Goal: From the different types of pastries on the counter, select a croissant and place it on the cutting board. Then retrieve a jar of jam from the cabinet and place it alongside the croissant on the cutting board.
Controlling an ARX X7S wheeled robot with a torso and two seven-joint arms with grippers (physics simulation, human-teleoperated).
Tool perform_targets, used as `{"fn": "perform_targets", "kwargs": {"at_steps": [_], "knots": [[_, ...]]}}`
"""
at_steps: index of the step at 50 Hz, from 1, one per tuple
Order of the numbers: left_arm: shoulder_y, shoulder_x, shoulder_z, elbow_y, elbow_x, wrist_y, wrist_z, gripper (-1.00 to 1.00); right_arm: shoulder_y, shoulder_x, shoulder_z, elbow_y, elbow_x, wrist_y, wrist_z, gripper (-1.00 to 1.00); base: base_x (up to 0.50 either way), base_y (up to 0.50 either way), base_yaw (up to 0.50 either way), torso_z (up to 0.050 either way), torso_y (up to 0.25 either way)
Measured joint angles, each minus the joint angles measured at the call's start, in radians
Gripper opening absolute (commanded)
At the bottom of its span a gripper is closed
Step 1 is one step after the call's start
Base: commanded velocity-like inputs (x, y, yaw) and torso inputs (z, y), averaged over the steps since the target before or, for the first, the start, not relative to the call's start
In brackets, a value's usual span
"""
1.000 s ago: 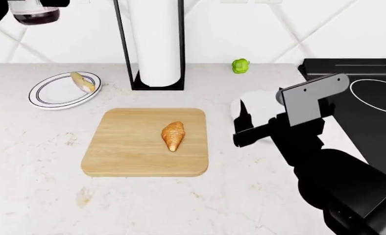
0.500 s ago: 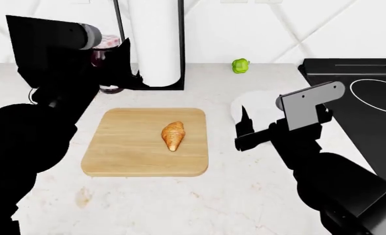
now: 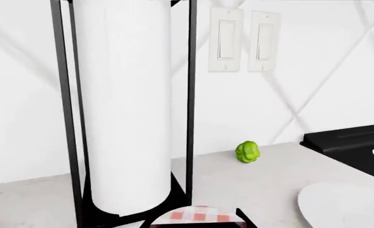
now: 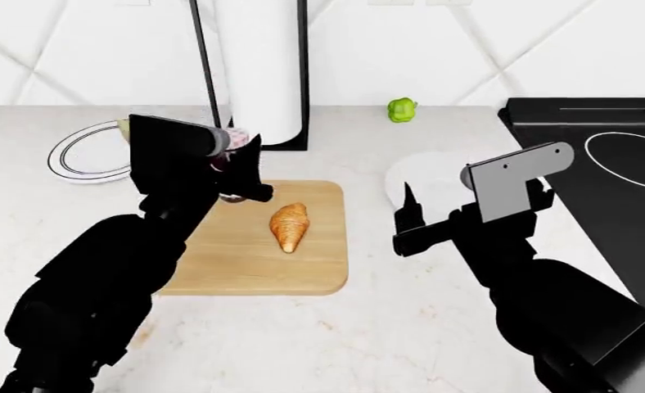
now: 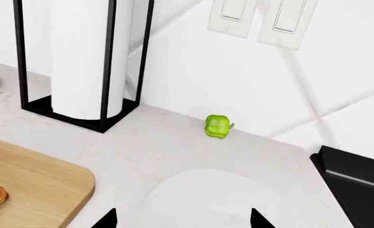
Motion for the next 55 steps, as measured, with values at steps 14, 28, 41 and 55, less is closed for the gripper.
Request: {"fn": "perform_targets", "kwargs": {"at_steps": [14,28,41,55], "knots": [[0.040,-0.010,0.028,-0.070,0.063,0.074,0.033,-1.00,0.005,0.003,-0.003,-0.012,0.005,0.010,0.005,1.00,0.00,0.00,0.00,0.000,0.001],[0.114,-0.058,0.009,0.013,0.036,0.054,0.015,-1.00,0.013,0.000,-0.010,-0.014,0.006,0.015,0.008,1.00,0.00,0.00,0.00,0.001,0.001],[0.162,-0.073,0.003,0.017,0.032,0.079,0.024,-1.00,0.019,0.000,-0.014,-0.015,0.008,0.020,0.010,1.00,0.00,0.00,0.00,0.000,0.001],[0.176,-0.077,0.006,0.007,0.034,0.098,0.031,1.00,0.025,-0.003,-0.018,-0.007,0.007,0.018,0.011,1.00,0.00,0.00,0.00,0.000,0.000]]}}
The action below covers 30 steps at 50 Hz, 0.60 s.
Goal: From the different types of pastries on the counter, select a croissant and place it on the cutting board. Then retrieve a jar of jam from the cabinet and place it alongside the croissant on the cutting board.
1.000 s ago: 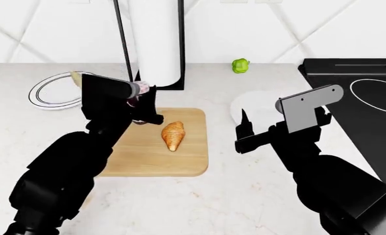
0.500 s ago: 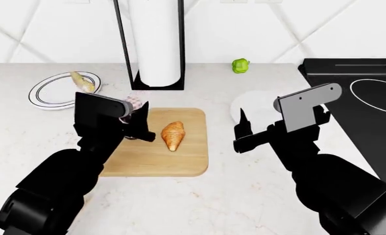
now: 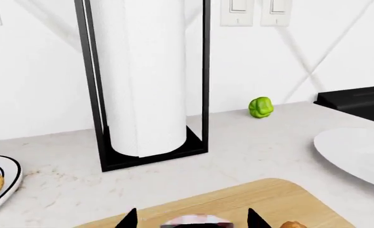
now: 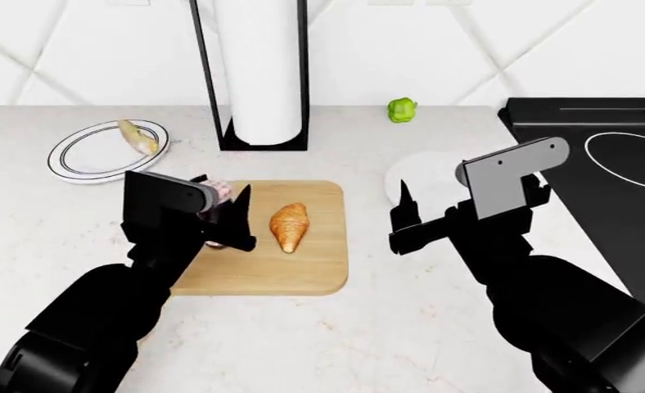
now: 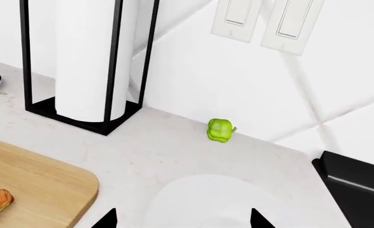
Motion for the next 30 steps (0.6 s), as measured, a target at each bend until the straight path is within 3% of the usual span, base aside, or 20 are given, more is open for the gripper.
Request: {"fn": "perform_targets", "kwargs": {"at_steps": [30], "knots": [[0.013,-0.055,-0.058,0.163,-0.088,-0.074,-0.068,1.00,0.003,0.001,-0.002,0.000,0.005,-0.004,0.002,1.00,0.00,0.00,0.00,0.000,0.000]]}}
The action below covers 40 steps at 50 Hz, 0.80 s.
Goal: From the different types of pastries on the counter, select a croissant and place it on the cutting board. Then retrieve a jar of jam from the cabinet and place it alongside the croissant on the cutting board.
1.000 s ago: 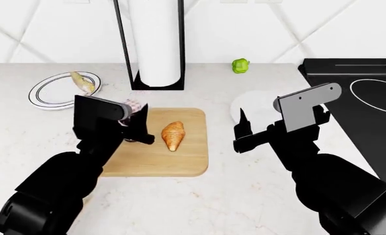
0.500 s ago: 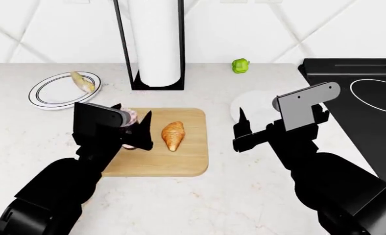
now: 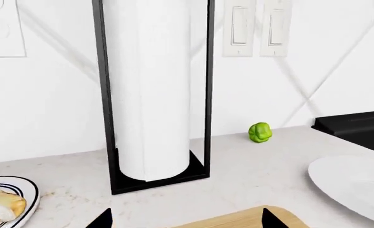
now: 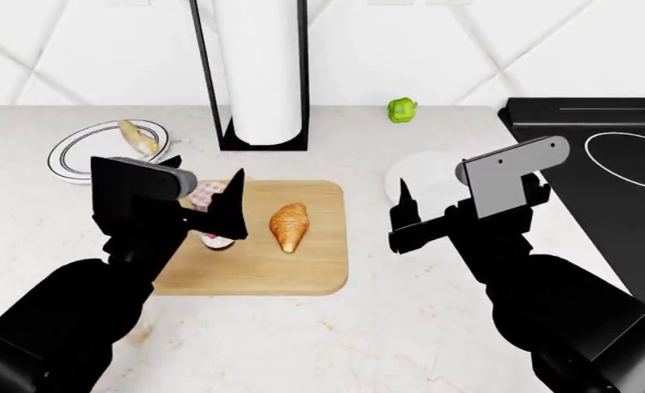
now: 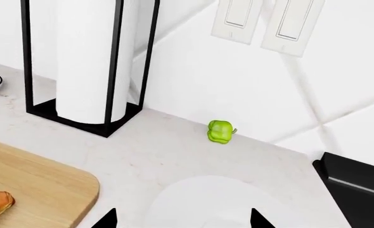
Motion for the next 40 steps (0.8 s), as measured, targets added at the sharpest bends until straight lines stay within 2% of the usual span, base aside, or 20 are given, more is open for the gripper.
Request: {"fn": "perform_targets", "kwargs": {"at_steps": [13,23,33,40], "knots": [[-0.047,-0.079,-0.141,0.223,-0.185,-0.112,-0.115,1.00,0.013,0.003,0.015,-0.032,0.020,0.022,0.021,1.00,0.00,0.00,0.00,0.000,0.000],[-0.068,-0.121,-0.294,0.368,-0.348,-0.142,-0.221,1.00,0.053,0.023,0.093,-0.173,0.085,0.097,0.113,1.00,0.00,0.00,0.00,0.000,0.000],[0.005,-0.120,-0.449,0.511,-0.435,-0.097,-0.303,1.00,0.102,0.048,0.185,-0.366,0.175,0.185,0.235,1.00,0.00,0.00,0.00,0.000,0.000],[0.108,-0.087,-0.535,0.632,-0.381,-0.027,-0.303,1.00,0.107,0.071,0.225,-0.496,0.195,0.212,0.310,1.00,0.00,0.00,0.00,0.000,0.000]]}}
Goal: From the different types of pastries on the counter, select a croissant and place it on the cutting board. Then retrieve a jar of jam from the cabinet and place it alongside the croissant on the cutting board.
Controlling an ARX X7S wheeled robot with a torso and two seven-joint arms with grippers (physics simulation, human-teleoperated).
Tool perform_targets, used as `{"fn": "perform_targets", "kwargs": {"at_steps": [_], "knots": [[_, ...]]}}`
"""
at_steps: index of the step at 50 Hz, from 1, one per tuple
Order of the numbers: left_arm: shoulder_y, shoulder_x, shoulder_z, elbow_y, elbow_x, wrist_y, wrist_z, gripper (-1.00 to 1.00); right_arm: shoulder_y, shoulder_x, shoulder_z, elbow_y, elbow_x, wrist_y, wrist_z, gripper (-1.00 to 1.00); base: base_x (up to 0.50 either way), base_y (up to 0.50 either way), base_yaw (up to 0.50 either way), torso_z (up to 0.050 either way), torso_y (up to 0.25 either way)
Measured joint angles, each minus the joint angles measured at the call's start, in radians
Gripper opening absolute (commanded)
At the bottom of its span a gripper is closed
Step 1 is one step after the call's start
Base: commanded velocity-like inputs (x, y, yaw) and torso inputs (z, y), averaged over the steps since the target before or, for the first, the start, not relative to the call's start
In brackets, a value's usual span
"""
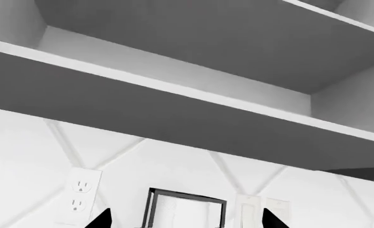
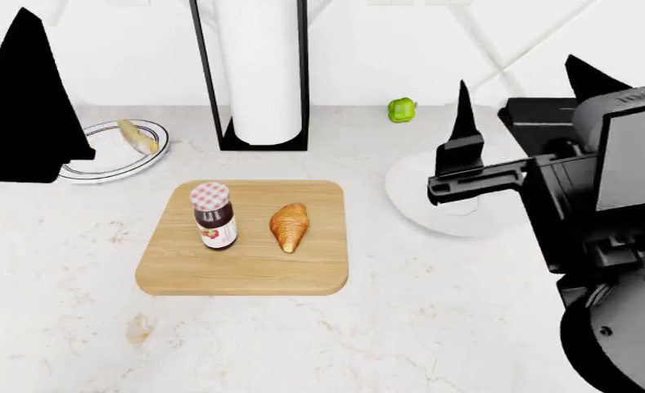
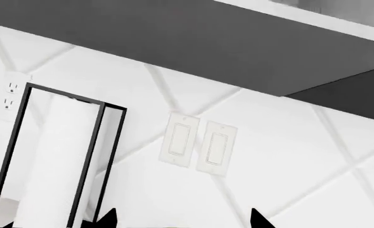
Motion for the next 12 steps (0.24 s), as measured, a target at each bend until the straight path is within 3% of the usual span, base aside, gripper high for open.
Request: {"fn": "perform_targets", "kwargs": {"at_steps": [6,12], "knots": [[0.081,0.049,-0.029,0.069,0.090,0.068,0.026,1.00,0.016,0.103,-0.103,-0.084,-0.017,-0.092,0.129,1.00,0.00,0.00,0.00,0.000,0.000],[0.154,0.092,-0.049,0.112,0.158,0.130,0.056,1.00,0.200,0.283,-0.485,-0.130,-0.053,-0.312,0.357,1.00,0.00,0.00,0.00,0.000,0.000]]}}
